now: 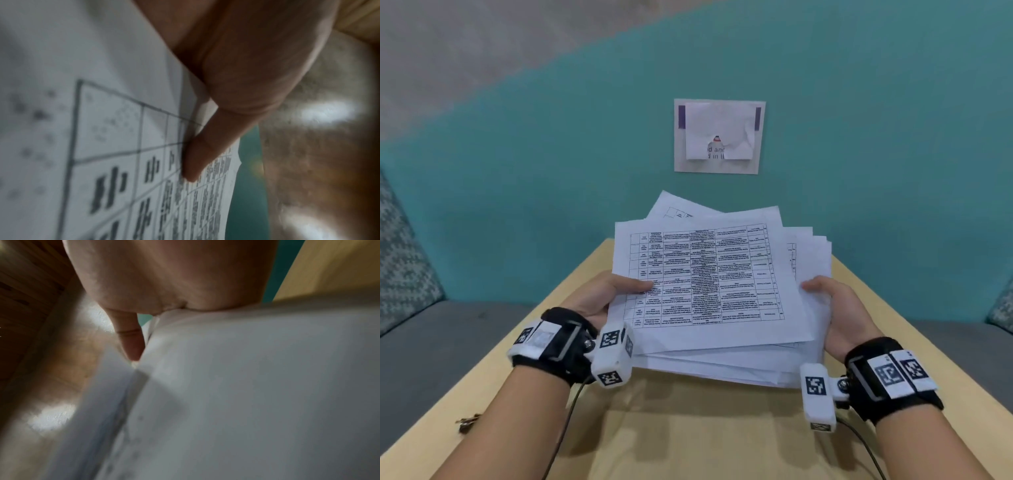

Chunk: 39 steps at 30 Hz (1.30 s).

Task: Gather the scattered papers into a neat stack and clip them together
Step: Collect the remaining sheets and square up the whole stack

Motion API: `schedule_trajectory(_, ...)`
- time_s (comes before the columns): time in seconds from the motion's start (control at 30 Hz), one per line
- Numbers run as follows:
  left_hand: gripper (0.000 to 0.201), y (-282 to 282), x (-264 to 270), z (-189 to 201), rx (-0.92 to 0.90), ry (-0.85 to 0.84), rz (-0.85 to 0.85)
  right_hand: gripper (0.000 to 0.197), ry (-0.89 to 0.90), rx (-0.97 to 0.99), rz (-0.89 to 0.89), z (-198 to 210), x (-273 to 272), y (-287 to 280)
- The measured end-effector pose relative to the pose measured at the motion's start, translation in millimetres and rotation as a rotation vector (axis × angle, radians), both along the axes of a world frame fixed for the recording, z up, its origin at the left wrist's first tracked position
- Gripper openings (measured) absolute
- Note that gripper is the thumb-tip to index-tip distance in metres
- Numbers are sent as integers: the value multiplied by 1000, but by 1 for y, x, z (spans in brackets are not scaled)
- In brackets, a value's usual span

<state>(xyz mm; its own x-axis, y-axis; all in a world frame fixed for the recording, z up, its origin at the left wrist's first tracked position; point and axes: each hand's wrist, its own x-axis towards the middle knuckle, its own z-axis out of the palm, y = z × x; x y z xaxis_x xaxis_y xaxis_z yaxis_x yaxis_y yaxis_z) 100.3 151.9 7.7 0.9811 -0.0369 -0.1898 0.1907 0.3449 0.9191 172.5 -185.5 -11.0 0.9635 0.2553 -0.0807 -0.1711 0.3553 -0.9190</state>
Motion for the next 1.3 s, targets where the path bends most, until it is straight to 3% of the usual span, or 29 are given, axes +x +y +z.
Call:
schedule_trajectory(0.13, 49, -2, 10, -2, 138, -100, 74, 33, -99, -76, 57, 6, -4, 2)
schedule_trajectory(0.3, 34, -10, 13, 7, 395, -249, 363, 33, -312, -205, -227, 10, 0, 3)
schedule_trajectory(0.43, 26, -9, 17, 5, 531, -319, 395, 26, -365, -247, -326, 9, 2, 5)
schedule_trajectory(0.6, 24, -17, 20, -4, 531, -346, 373, 28, -293, -298, -329, 2, 7, 2)
schedule_trajectory(0.83, 41, -25, 26, -21, 433, -257, 342, 38, -273, -345, -343, 0, 8, -3)
schedule_trajectory(1.0, 30, -27, 21, -28, 574, -126, 177, 38, -210, -401, -320, -9, 13, -3)
schedule_trajectory(1.17, 42, -28, 23, -18, 442, -356, 369, 34, -306, -310, -425, -3, 9, -2)
schedule_trajectory(1.3, 51, -36, 28, -20, 350, -326, 323, 32, -281, -313, -394, -3, 9, 3)
